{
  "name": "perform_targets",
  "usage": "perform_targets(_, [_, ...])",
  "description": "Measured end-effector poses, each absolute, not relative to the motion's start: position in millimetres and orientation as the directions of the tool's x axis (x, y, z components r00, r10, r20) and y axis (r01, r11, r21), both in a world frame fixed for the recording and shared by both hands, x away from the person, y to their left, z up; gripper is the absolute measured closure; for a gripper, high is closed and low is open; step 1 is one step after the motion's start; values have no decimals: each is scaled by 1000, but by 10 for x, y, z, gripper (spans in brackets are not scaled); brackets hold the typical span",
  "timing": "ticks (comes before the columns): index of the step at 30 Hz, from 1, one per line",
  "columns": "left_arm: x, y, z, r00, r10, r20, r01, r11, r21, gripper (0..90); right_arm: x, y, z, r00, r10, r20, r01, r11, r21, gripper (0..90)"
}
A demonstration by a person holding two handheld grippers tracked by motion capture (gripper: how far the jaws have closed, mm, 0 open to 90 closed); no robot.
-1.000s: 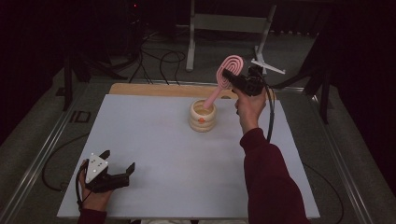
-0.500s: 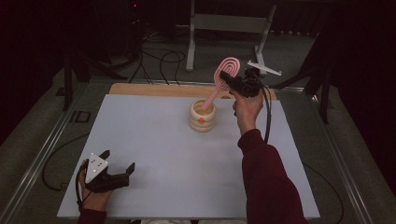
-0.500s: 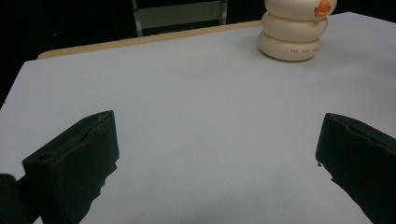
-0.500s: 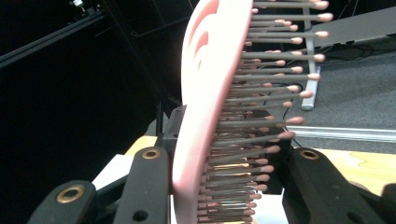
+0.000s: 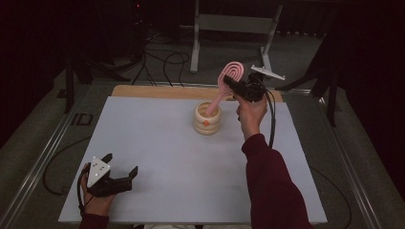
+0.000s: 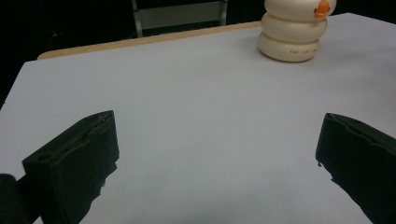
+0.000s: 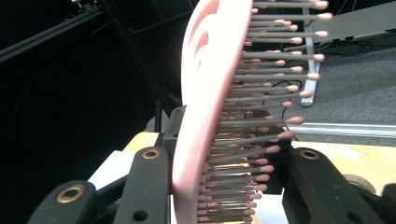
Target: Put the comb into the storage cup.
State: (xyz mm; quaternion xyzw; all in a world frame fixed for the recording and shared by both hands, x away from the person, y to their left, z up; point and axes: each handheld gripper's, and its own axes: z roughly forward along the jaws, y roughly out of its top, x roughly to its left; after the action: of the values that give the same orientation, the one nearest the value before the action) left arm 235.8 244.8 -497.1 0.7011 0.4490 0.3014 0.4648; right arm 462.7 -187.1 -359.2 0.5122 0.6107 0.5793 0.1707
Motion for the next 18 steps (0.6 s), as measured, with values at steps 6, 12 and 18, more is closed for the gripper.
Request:
perform_targets(6, [2358,2449,-4971,416,909,5,348,-164,923,0,4630,-1842,-3606,-419,823,383,429,-193,883,641])
perform_targets(12, [2358,2444,-4972,419,908,5,347,-165,923,0,4636,-1817,-3633,-419,824,382,431,-189,882,641])
perform_targets(18, [2358,2441,-4973,420,908,2,345,-161,925,0,4638,-1801,-3672,-418,823,385,436,-190,880,641])
